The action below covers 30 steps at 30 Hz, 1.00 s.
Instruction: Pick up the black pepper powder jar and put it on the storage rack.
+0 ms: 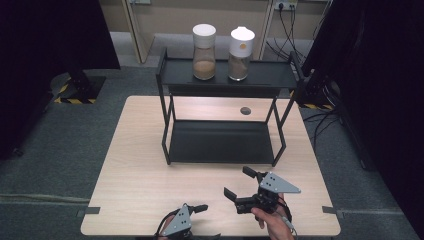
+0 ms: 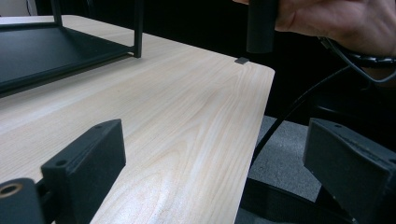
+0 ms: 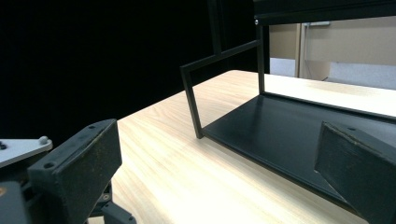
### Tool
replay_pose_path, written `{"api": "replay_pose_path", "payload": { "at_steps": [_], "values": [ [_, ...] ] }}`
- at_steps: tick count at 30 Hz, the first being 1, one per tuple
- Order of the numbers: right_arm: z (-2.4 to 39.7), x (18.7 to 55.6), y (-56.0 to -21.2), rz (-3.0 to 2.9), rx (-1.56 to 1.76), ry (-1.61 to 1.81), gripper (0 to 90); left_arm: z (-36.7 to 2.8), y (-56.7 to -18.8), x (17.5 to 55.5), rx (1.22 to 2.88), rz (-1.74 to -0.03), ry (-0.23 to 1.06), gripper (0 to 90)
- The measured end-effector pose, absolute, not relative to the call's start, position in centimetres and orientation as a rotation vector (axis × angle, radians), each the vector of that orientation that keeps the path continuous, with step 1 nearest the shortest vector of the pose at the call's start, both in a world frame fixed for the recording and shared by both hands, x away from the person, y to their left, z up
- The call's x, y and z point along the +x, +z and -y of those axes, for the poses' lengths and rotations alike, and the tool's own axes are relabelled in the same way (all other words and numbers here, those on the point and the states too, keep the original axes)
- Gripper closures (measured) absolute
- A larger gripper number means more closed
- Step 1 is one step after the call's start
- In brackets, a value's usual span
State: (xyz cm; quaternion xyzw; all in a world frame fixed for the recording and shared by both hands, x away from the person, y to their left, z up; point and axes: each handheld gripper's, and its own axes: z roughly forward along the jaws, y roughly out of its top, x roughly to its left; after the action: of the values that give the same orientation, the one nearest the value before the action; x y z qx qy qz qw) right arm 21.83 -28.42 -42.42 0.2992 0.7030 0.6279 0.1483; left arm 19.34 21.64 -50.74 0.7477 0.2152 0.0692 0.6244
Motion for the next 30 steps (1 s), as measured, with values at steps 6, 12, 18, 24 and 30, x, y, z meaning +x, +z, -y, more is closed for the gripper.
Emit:
{"api": "replay_pose_path", "payload": {
  "at_steps": [6,12,18,24,30],
  "values": [
    [28.61,21.61,-42.62,-2.018,0.858,1.801,1.2,-21.68,-50.7,19.27,1.714,-0.488,0.162,5.3],
    [28.66,21.57,-42.64,-2.015,0.85,1.806,1.3,-21.74,-50.68,19.17,1.713,-0.488,0.165,5.2],
    [28.73,21.44,-42.53,-2.007,0.837,1.809,1.3,-21.8,-50.71,19.14,1.708,-0.487,0.165,5.3],
    [29.01,21.42,-42.59,-1.997,0.839,1.821,1.3,-21.72,-50.74,19.27,1.708,-0.493,0.165,5.3],
    [29.34,21.3,-42.59,-1.979,0.837,1.829,1.4,-21.76,-50.78,19.26,1.707,-0.499,0.163,5.3]
  ]
}}
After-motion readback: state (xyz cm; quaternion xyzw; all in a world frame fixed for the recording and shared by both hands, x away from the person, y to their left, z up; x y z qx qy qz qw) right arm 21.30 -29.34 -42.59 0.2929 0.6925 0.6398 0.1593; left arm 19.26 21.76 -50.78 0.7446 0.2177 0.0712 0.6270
